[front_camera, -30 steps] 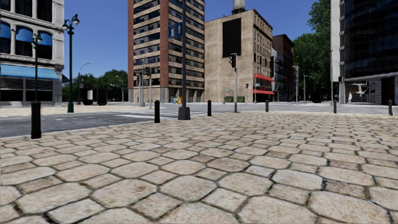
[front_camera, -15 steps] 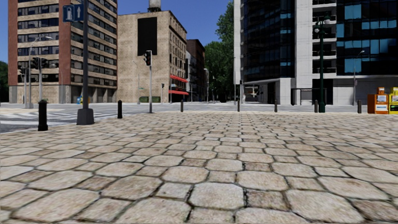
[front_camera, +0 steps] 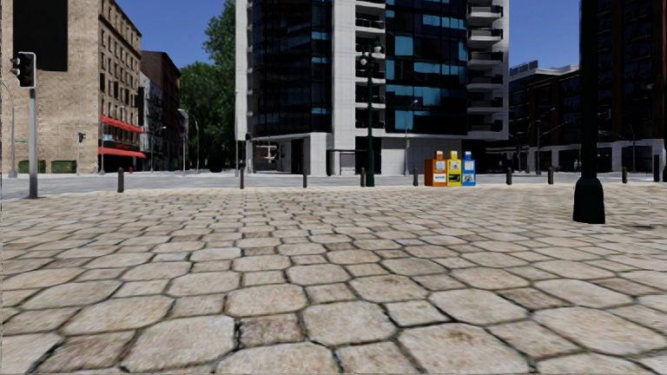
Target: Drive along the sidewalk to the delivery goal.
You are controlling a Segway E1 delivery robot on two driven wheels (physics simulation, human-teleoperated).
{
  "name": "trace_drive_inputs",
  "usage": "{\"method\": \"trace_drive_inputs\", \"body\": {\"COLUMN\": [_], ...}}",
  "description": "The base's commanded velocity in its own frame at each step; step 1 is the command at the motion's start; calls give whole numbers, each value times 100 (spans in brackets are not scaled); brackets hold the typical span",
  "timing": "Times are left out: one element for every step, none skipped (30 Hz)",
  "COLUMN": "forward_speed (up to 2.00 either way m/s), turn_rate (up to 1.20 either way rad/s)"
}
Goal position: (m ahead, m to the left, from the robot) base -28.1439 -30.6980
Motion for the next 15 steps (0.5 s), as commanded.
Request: {"method": "trace_drive_inputs", "body": {"forward_speed": [168,168,168,168,168,168,170,179,200,200,200,200,200,200,200], "turn_rate": [-99,-99,-99,-99,-99,-99,-99,-99,-99,-99,-99,-99,-99,-99,-99]}}
